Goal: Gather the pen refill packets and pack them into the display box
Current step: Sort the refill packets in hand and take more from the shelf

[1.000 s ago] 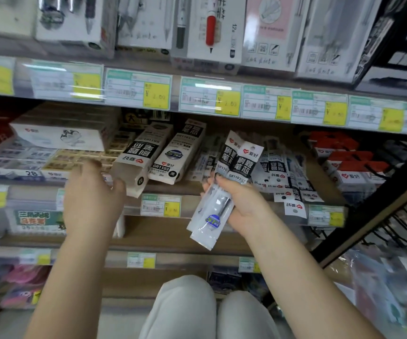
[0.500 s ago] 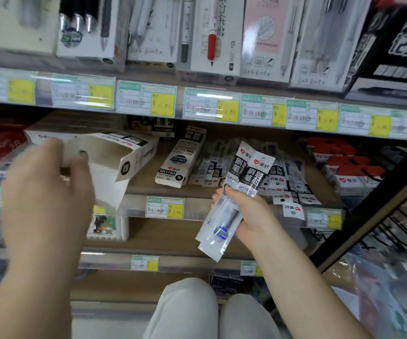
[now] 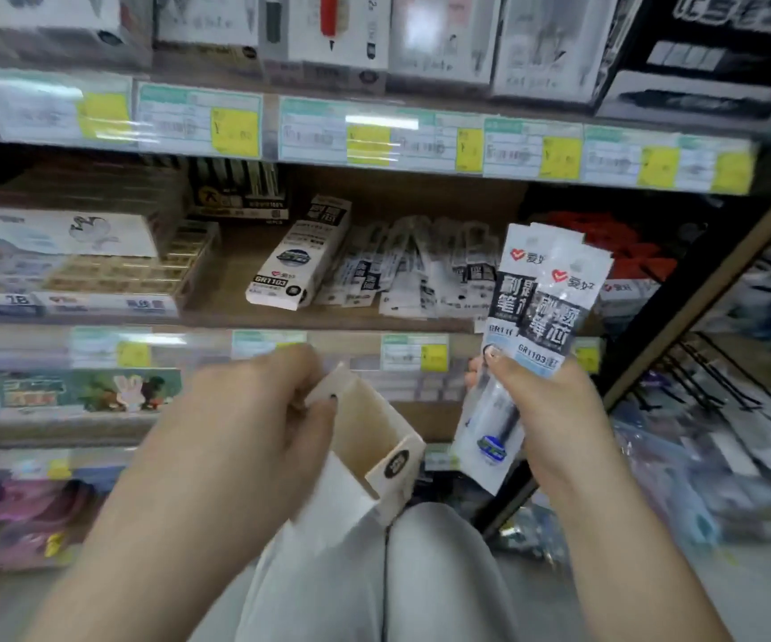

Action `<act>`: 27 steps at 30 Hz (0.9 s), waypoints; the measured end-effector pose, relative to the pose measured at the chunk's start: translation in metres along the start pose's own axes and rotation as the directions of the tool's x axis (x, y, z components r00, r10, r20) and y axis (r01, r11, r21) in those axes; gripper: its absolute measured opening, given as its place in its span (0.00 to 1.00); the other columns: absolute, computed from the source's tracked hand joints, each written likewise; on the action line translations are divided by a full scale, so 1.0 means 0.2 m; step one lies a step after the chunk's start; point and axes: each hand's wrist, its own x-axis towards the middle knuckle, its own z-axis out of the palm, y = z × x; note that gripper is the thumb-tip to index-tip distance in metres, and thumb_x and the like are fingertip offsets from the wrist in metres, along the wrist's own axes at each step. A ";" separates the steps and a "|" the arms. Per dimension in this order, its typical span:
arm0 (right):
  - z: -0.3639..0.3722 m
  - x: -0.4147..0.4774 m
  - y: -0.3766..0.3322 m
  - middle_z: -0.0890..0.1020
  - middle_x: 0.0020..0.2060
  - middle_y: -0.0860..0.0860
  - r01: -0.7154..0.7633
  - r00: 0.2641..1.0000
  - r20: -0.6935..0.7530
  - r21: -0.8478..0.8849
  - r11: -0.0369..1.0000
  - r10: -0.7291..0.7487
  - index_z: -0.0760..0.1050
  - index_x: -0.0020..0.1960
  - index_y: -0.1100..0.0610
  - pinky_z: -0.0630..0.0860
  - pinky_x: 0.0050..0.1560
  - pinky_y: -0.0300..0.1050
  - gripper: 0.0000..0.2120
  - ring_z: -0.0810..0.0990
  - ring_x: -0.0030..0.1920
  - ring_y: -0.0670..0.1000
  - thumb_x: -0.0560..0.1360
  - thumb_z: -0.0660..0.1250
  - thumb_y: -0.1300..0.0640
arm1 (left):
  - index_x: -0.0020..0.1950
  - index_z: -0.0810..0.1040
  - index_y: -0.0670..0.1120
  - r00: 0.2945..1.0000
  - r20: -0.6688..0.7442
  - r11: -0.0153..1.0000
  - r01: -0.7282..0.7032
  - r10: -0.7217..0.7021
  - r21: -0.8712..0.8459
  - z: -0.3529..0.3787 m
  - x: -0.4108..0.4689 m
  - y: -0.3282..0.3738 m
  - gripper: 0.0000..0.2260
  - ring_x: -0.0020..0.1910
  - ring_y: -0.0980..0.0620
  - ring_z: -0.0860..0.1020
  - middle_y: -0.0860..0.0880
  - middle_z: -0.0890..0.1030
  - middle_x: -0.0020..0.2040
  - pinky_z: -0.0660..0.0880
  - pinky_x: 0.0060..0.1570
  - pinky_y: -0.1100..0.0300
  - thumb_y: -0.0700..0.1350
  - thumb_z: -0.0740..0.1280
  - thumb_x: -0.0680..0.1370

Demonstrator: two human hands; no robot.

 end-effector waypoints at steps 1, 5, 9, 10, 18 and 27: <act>-0.03 -0.02 -0.01 0.84 0.33 0.48 0.040 0.997 -0.070 0.051 0.998 -0.037 0.79 0.42 0.53 0.80 0.43 0.47 0.10 0.83 0.37 0.49 0.75 0.64 0.65 | 0.33 0.69 0.49 0.997 -0.003 0.994 -0.075 0.075 -0.078 0.07 0.02 0.14 0.09 0.32 0.52 0.76 0.52 0.76 0.28 0.72 0.30 0.54 0.46 0.66 0.71; -0.10 -0.13 -0.02 0.84 0.36 0.42 0.231 0.891 -0.431 0.152 0.961 -0.145 0.77 0.48 0.54 0.78 0.41 0.38 0.05 0.83 0.40 0.42 0.72 0.70 0.59 | 0.38 0.70 0.48 0.984 0.145 0.991 -0.087 0.101 -0.103 0.35 0.06 0.25 0.07 0.42 0.49 0.77 0.51 0.78 0.37 0.74 0.40 0.52 0.47 0.62 0.75; -0.07 -0.25 -0.02 0.80 0.40 0.28 0.365 0.830 -0.461 0.022 0.931 -0.314 0.75 0.47 0.46 0.73 0.47 0.26 0.12 0.79 0.45 0.31 0.65 0.72 0.51 | 0.35 0.70 0.46 0.992 0.079 0.970 -0.081 0.101 -0.231 0.47 0.07 0.33 0.09 0.39 0.47 0.76 0.49 0.78 0.35 0.74 0.39 0.50 0.46 0.64 0.74; -0.06 -0.28 -0.02 0.80 0.42 0.26 0.402 0.829 -0.427 0.010 0.916 -0.359 0.76 0.46 0.44 0.72 0.49 0.26 0.12 0.78 0.47 0.30 0.63 0.71 0.48 | 0.35 0.70 0.46 0.993 0.082 0.968 -0.058 0.080 -0.243 0.47 0.08 0.35 0.09 0.39 0.46 0.77 0.48 0.78 0.34 0.74 0.39 0.50 0.46 0.65 0.74; -0.07 -0.31 0.05 0.84 0.40 0.37 0.342 0.932 -0.151 0.067 0.937 -0.329 0.80 0.44 0.37 0.76 0.47 0.31 0.13 0.82 0.43 0.38 0.60 0.71 0.46 | 0.32 0.66 0.49 0.999 0.025 0.950 -0.016 0.025 -0.313 0.52 0.12 0.35 0.14 0.34 0.48 0.73 0.52 0.74 0.30 0.69 0.33 0.55 0.46 0.67 0.75; -0.09 -0.21 0.10 0.85 0.44 0.50 0.126 0.980 -0.160 0.015 0.992 -0.122 0.81 0.46 0.55 0.79 0.52 0.53 0.21 0.84 0.48 0.50 0.59 0.73 0.44 | 0.33 0.66 0.47 0.999 0.051 0.938 0.023 -0.006 -0.347 0.49 0.10 0.39 0.14 0.35 0.49 0.75 0.50 0.76 0.32 0.69 0.34 0.54 0.47 0.65 0.76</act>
